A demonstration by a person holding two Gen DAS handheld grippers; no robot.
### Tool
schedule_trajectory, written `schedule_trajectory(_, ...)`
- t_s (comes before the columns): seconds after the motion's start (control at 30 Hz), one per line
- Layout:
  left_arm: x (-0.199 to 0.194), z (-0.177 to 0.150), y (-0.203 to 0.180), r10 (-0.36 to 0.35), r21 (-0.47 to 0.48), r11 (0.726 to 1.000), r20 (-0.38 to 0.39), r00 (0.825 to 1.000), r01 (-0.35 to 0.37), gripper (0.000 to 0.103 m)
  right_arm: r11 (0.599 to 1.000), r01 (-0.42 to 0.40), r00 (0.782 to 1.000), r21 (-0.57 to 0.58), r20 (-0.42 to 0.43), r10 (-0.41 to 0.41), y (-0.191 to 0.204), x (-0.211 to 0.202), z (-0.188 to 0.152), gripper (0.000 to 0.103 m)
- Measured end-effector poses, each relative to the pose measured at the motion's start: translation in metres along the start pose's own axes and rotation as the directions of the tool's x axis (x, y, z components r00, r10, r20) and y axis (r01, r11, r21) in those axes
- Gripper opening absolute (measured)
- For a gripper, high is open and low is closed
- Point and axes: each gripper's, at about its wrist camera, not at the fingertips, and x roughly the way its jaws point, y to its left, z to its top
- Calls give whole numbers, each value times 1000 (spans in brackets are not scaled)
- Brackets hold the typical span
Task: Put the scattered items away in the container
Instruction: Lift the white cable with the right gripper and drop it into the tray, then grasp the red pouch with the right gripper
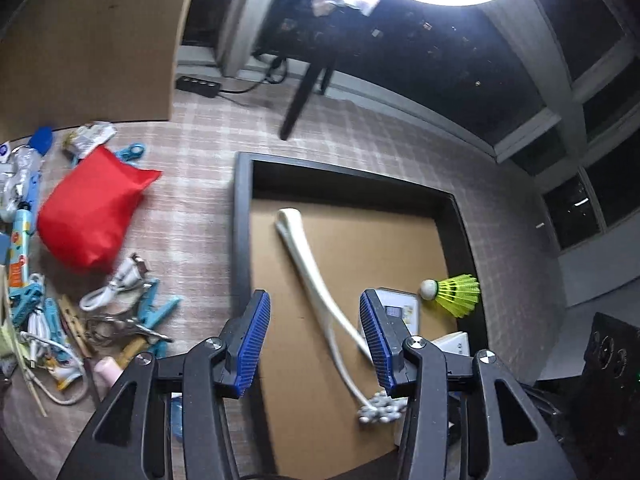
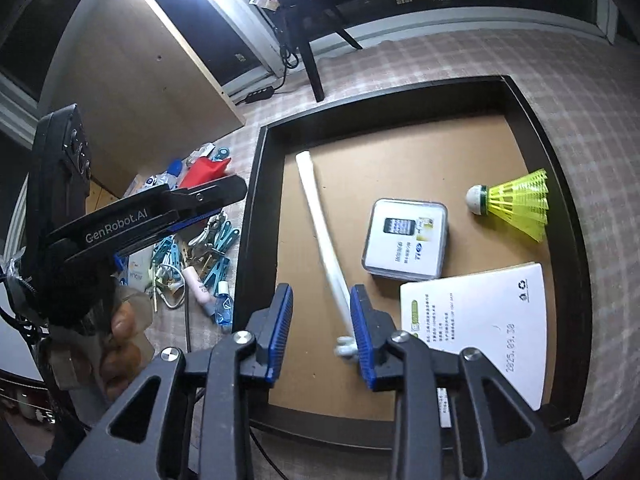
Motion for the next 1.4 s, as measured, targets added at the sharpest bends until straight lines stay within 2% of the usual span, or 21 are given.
schedule_trajectory(0.37, -24, 29, 84, 122, -89, 989, 38, 992, -118, 45, 995, -34, 999, -95, -3, 33, 59, 31, 25, 30)
schedule_trajectory(0.5, -26, 48, 124, 188, -137, 974, 33, 982, -182, 45, 988, -6, 1000, -156, 2, 7, 91, 57, 43, 29)
schedule_trajectory(0.7, -18, 69, 167, 208, -198, 959, 10, 978, -202, 45, 988, -23, 999, -155, -38, 18, 125, 103, 69, 30)
schedule_trajectory(0.9, -5, 80, 196, 206, -245, 948, -10, 979, -202, 48, 987, -53, 994, -149, -99, 39, 150, 148, 85, 30)
schedule_trajectory(0.97, 0, 82, 204, 196, -260, 947, -9, 981, -192, 53, 988, -74, 990, -135, -126, 56, 154, 163, 88, 30)
schedule_trajectory(1.03, 6, 85, 208, 176, -265, 949, -15, 984, -173, 54, 989, -90, 987, -119, -141, 73, 157, 175, 89, 38)
schedule_trajectory(1.1, 12, 86, 208, 156, -258, 953, -29, 987, -158, 54, 989, -98, 985, -112, -153, 80, 161, 186, 90, 41)
schedule_trajectory(1.23, 25, 87, 208, 149, -258, 954, -45, 988, -155, 55, 988, -91, 982, -126, -177, 67, 166, 203, 93, 45)
schedule_trajectory(1.4, 28, 87, 213, 118, -286, 950, -38, 992, -124, 55, 986, -119, 980, -114, -175, 98, 169, 211, 99, 50)
